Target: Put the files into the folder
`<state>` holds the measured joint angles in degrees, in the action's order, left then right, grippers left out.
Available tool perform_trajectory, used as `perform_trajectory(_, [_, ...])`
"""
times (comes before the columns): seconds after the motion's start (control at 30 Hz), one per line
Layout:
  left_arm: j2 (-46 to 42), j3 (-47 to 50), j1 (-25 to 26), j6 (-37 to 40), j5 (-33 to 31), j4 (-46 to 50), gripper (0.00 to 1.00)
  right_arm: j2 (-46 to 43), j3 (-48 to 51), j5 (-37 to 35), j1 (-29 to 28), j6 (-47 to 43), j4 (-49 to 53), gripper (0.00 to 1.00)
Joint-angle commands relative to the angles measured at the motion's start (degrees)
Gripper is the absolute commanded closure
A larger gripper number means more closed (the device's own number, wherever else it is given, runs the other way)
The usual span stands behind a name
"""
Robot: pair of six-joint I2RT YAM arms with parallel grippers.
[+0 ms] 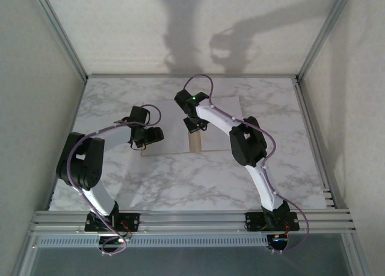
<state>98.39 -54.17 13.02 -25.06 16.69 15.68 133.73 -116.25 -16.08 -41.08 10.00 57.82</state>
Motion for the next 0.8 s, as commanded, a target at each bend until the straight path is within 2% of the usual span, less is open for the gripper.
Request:
perform_trajectory(0.0, [0.0,1.7,-0.4,0.3,-0.9,3.1,0.29,2.6,0.5,-1.5,1.2,-0.8,2.3,1.00])
perform_trajectory(0.77, [0.4,1.6,-0.4,0.4,-1.0,3.4,0.29,2.7,8.7,1.8,1.2,0.5,-3.4,1.00])
